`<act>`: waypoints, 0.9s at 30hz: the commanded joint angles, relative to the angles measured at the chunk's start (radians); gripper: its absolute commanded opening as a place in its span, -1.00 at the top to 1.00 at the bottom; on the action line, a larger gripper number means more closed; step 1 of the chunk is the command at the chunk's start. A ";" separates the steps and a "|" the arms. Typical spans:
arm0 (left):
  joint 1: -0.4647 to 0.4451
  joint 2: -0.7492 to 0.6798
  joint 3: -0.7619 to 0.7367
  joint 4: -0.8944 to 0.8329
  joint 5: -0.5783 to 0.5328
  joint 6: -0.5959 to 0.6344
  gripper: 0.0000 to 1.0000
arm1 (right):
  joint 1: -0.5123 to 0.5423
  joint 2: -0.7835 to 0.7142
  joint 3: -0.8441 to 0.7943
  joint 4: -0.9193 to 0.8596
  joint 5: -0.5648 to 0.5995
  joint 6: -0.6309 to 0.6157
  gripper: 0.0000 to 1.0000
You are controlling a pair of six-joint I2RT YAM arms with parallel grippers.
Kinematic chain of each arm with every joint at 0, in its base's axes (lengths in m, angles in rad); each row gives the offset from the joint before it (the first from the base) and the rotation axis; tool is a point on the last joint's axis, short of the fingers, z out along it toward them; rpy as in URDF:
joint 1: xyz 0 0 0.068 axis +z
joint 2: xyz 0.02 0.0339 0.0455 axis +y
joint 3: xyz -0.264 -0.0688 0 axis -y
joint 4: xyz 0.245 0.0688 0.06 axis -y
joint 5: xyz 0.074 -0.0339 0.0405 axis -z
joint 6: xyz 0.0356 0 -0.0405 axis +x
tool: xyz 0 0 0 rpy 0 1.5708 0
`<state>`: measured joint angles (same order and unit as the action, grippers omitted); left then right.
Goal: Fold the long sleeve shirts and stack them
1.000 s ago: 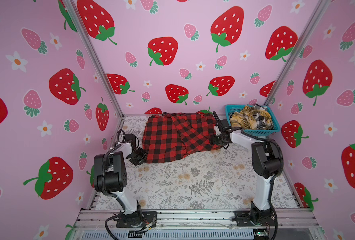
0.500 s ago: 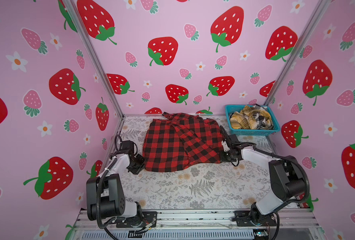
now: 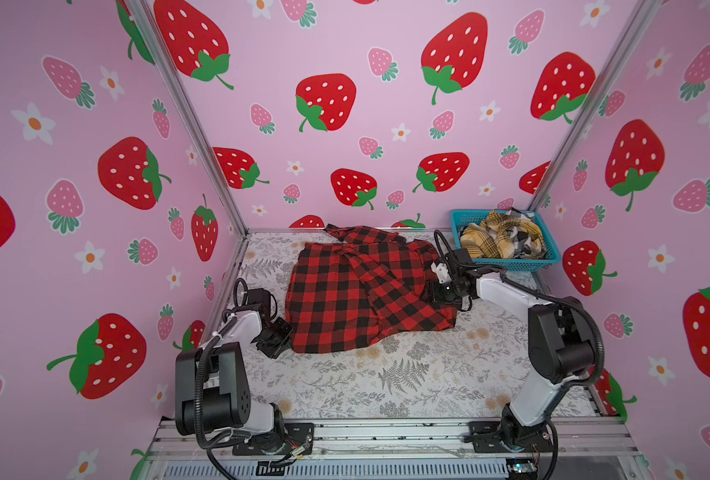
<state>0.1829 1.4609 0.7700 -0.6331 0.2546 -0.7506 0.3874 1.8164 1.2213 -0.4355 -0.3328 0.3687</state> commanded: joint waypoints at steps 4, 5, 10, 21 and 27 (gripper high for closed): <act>0.013 0.024 0.042 -0.009 0.001 0.016 1.00 | -0.015 0.076 0.007 -0.029 -0.110 -0.024 -0.21; 0.013 0.027 0.040 -0.006 0.004 0.016 1.00 | -0.015 0.075 -0.009 -0.021 -0.120 -0.022 -0.20; 0.013 0.038 0.031 0.001 0.006 0.020 1.00 | -0.015 0.062 -0.064 0.007 -0.156 -0.018 -0.08; 0.014 0.035 0.011 0.012 0.007 0.017 1.00 | -0.014 0.027 -0.060 0.008 -0.191 -0.019 0.81; 0.014 0.024 0.015 -0.003 -0.009 0.025 1.00 | -0.014 -0.040 -0.074 0.027 -0.176 -0.008 1.00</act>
<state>0.1921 1.4952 0.7822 -0.6178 0.2619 -0.7349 0.3683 1.8427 1.1568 -0.4099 -0.5049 0.3691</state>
